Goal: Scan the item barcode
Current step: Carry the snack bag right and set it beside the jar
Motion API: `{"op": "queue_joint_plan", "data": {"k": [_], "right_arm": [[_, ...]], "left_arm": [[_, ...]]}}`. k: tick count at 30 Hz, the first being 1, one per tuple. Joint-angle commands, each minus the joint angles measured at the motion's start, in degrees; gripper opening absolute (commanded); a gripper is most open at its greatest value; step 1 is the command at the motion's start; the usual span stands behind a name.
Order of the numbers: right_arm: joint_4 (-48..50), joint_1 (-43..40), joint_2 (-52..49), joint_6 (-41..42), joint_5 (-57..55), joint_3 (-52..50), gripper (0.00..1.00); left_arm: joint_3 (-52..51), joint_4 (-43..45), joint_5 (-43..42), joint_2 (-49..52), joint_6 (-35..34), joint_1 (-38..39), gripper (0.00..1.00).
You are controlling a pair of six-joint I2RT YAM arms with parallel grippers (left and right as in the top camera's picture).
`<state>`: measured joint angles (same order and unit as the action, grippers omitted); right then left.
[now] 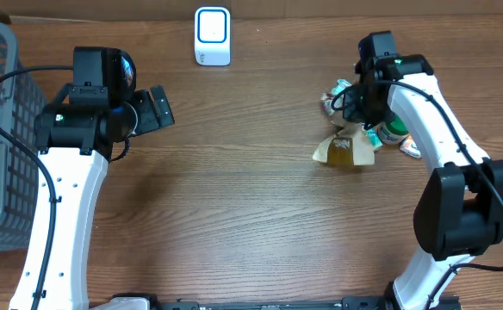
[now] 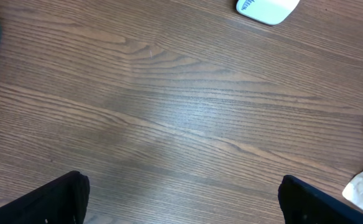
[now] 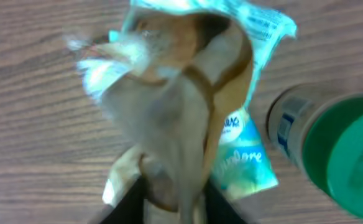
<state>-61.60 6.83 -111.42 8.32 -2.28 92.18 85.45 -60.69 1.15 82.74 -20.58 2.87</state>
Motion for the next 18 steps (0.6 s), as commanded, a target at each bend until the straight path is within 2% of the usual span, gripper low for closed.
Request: {"op": "queue_joint_plan", "data": {"k": [1, 3, 7, 14, 15, 17, 18], "right_arm": [[-0.04, -1.11, 0.81, -0.87, 1.01, 0.07, 0.55], [-0.76, -1.11, 1.01, -0.85, 1.14, 0.44, 0.57], [-3.39, -1.11, 3.45, -0.87, 1.14, 3.21, 0.50], [-14.80, -0.79, 15.56, -0.87, 5.86, 13.49, 0.51], [-16.63, -0.79, 17.40, -0.87, 6.93, 14.69, 0.55], [-20.17, -0.79, 21.22, -0.87, 9.25, 16.68, 0.71], [-21.92, -0.79, 23.37, -0.87, 10.62, 17.49, 0.92]], "left_arm": [[0.85, 0.00, 0.35, 0.04, 1.29, -0.22, 1.00], [0.85, 0.00, 0.35, 0.04, 1.29, -0.22, 1.00], [0.85, 0.00, 0.35, 0.04, 1.29, -0.22, 1.00], [0.85, 0.00, 0.35, 0.04, 1.29, -0.22, 0.99], [0.85, 0.00, 0.35, 0.04, 1.29, -0.22, 0.99], [0.85, 0.00, 0.35, 0.04, 1.29, -0.22, 1.00], [0.85, 0.00, 0.35, 0.04, 1.29, -0.22, 1.00]]}}
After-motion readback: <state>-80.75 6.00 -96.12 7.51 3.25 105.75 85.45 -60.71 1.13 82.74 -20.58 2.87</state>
